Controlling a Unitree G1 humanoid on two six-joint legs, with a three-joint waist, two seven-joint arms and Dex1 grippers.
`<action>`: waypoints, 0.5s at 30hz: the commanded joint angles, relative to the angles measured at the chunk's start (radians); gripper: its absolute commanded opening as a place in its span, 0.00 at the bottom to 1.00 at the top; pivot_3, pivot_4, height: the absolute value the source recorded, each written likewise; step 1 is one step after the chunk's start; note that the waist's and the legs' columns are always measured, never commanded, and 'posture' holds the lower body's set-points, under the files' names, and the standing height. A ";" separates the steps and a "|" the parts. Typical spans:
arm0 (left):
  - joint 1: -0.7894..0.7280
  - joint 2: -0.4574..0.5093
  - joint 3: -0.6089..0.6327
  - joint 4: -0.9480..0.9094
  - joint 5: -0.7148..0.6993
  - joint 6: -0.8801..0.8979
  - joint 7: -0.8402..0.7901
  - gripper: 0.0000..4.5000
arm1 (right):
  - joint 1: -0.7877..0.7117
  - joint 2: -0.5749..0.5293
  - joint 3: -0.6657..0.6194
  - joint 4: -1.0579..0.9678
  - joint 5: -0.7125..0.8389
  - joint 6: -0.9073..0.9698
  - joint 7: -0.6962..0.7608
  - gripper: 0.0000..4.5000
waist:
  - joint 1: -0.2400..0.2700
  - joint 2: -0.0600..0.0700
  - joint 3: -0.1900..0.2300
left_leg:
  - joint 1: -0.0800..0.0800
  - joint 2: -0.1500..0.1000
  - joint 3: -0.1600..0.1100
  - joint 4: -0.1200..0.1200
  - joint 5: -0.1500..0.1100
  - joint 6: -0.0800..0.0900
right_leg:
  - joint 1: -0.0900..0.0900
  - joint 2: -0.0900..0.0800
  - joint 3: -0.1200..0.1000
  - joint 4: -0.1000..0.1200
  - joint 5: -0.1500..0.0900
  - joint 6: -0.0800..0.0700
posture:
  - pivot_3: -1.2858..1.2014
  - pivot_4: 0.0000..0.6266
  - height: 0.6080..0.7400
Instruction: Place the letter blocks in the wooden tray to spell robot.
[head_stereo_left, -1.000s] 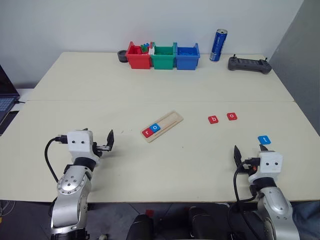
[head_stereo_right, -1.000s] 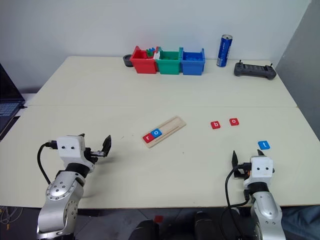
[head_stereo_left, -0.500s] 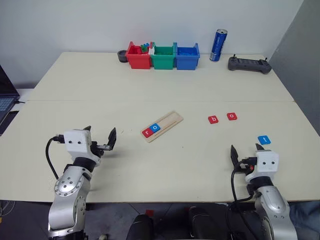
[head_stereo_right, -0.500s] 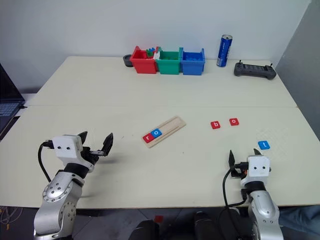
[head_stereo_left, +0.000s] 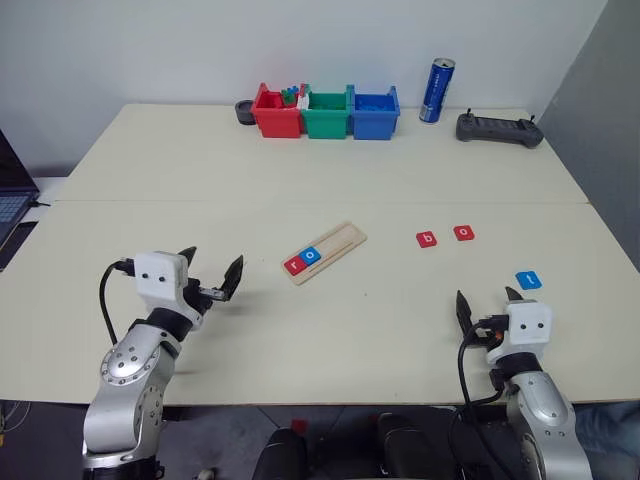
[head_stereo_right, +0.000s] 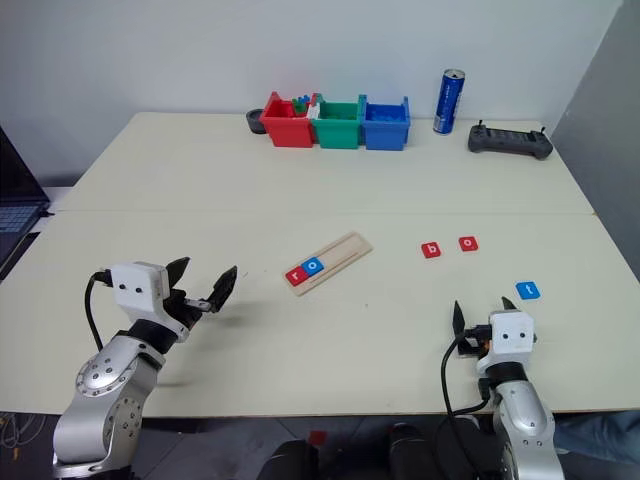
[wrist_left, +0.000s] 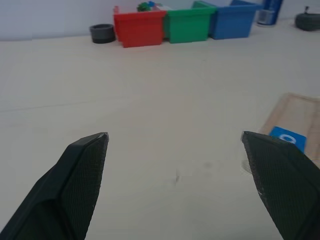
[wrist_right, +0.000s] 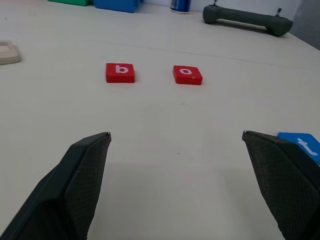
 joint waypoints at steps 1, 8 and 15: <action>-0.073 0.062 -0.049 0.064 -0.013 0.014 -0.115 1.00 | -0.038 -0.084 0.036 -0.130 0.139 0.083 0.169 0.99 | -0.002 0.000 0.000 | 0.000 0.000 0.000 0.000 0.000 0.000 | 0.000 0.000 0.000 0.000 0.000 0.001 | 0.52 0.24 1.00; -0.302 0.103 -0.196 0.321 0.043 -0.044 -0.315 1.00 | -0.090 -0.351 0.121 -0.347 0.386 0.375 0.430 0.99 | 0.000 0.000 0.000 | 0.000 0.000 -0.001 0.000 0.000 0.000 | 0.001 0.001 -0.001 -0.001 0.001 -0.001 | 0.52 0.24 1.00; -0.426 0.119 -0.296 0.501 0.107 -0.080 -0.452 1.00 | -0.130 -0.357 0.146 -0.379 0.391 0.416 0.404 0.99 | -0.004 0.000 0.000 | 0.000 0.000 -0.002 0.000 0.000 0.000 | 0.000 0.002 -0.001 -0.001 0.001 -0.002 | 0.52 0.24 1.00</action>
